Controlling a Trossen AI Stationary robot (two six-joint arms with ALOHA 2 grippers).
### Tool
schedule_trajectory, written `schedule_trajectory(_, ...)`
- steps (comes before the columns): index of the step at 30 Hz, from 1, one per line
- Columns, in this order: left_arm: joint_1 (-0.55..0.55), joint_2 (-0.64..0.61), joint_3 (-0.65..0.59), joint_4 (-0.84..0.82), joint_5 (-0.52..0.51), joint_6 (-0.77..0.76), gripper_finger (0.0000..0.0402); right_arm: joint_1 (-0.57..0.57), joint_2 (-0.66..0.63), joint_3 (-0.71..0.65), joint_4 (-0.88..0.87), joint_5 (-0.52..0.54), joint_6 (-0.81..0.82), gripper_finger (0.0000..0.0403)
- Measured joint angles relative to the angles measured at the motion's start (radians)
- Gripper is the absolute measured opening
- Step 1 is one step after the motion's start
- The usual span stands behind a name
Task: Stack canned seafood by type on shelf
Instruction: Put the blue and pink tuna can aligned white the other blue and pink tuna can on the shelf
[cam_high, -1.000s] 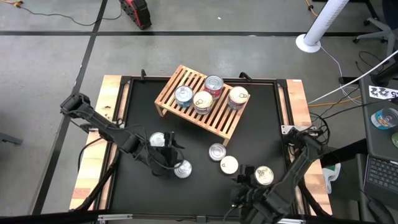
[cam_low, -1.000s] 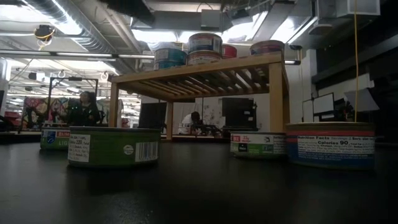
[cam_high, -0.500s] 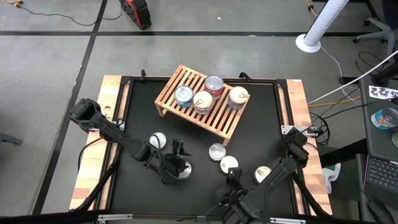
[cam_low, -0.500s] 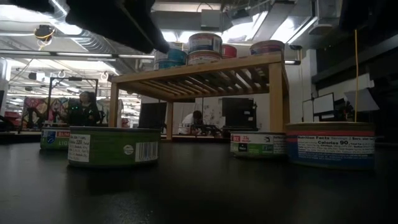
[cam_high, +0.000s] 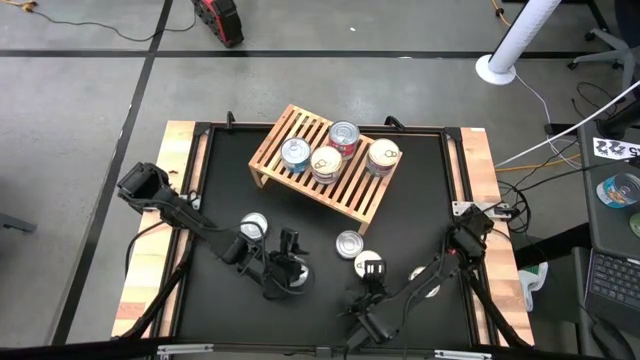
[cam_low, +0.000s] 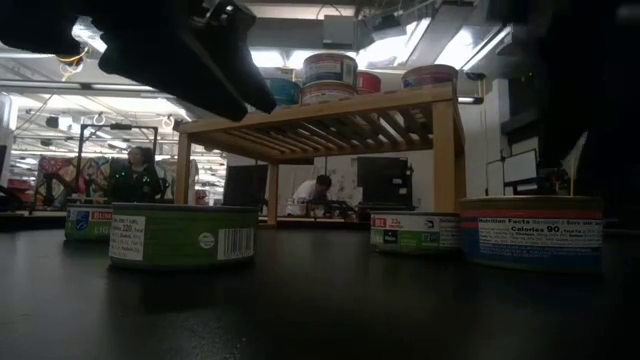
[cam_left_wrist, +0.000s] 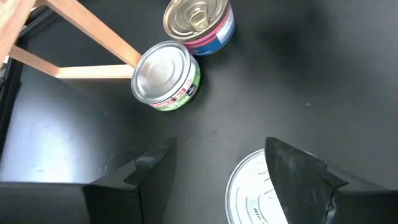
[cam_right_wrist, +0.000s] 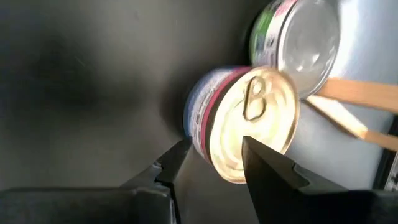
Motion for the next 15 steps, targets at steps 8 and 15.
schedule_trajectory(8,-0.004,0.0,0.0,0.0,0.002,-0.003,0.0239,-0.027,0.0,-0.097,0.08,-0.045,-0.048,0.0138)
schedule_trajectory(15,-0.004,0.0,0.0,0.0,0.003,-0.003,0.0239,-0.03,-0.007,-0.133,0.116,-0.036,-0.075,0.0129)
